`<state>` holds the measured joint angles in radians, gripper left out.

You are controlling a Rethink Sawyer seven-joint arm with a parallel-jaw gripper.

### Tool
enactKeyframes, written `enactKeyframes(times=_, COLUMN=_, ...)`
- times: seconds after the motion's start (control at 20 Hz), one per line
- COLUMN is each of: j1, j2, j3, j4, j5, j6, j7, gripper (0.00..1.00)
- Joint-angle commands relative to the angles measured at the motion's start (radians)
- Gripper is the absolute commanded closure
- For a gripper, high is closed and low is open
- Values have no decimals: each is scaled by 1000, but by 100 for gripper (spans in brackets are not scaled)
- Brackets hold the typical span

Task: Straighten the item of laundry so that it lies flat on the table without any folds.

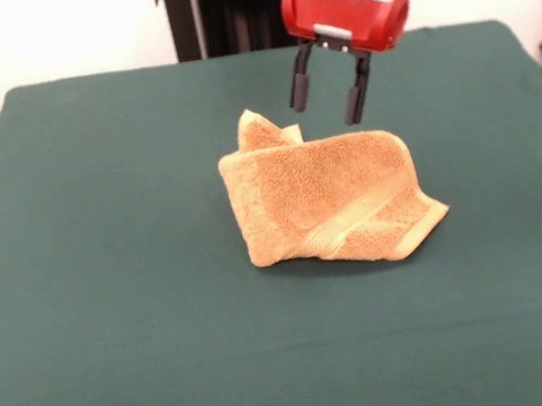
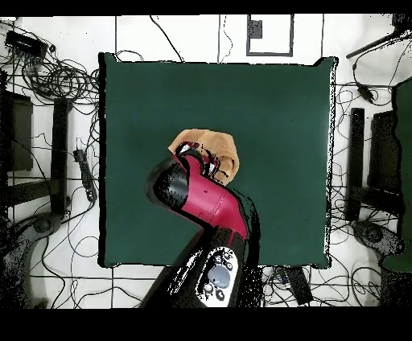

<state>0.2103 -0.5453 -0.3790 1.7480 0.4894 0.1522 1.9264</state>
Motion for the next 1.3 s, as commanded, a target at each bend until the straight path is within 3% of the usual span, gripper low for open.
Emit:
enactKeyframes(times=0.05, j1=68, j2=119, j3=42, j4=29, j5=73, j6=33, j7=295, gripper=0)
enactKeyframes(times=0.35, j1=94, j2=132, j3=38, j4=25, j5=118, j6=37, j7=324, gripper=0)
enactKeyframes(times=1.3, j1=55, j2=178, j3=121, j4=-17, j5=208, j6=-41, j7=293, gripper=0)
